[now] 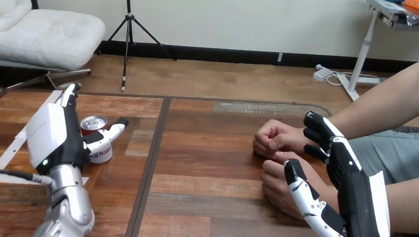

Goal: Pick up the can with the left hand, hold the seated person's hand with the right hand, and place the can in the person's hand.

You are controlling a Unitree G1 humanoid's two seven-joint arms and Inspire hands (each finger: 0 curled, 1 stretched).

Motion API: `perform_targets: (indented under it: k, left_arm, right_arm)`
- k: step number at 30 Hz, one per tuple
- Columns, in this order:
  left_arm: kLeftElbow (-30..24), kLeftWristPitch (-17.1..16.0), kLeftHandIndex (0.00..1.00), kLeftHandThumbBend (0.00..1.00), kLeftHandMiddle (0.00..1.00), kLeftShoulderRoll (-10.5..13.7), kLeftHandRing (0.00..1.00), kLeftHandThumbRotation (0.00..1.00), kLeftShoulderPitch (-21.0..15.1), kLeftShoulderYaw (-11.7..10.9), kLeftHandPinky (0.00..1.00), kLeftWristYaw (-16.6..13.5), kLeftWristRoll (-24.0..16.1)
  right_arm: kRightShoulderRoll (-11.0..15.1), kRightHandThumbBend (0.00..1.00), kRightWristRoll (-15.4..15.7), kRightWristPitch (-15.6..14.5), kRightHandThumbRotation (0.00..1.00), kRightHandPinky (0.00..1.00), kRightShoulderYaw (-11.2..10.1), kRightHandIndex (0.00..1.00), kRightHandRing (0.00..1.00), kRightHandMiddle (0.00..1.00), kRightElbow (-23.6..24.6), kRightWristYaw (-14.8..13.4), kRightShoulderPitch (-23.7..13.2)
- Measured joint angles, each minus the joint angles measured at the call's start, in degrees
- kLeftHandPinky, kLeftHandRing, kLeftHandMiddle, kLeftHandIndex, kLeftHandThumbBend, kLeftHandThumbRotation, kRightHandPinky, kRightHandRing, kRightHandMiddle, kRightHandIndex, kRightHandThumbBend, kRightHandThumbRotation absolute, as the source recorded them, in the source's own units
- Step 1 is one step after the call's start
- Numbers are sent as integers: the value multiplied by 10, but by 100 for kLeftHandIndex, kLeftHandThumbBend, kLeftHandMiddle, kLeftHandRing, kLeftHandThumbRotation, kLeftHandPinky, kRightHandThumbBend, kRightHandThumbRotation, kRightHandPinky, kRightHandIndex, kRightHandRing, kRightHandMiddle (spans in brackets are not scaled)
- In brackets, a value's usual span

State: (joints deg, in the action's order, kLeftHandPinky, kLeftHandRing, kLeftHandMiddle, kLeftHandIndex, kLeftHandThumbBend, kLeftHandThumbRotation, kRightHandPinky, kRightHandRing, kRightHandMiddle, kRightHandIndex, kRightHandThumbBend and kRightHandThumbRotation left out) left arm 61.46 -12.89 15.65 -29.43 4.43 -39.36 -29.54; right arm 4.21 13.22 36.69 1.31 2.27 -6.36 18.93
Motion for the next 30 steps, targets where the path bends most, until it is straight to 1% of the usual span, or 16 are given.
perform_targets:
  k: [16,30]
  left_arm:
    - [15,22,87,83,84,1,78,44,-23,13,70,24,2]
    - [37,33,86,84,83,1,78,40,-34,17,69,35,8]
  right_arm:
    - [0,49,-2,-2,46,80,0,86,86,87,0,0,0]
    - [0,48,-5,-2,46,78,0,85,85,87,0,0,0]
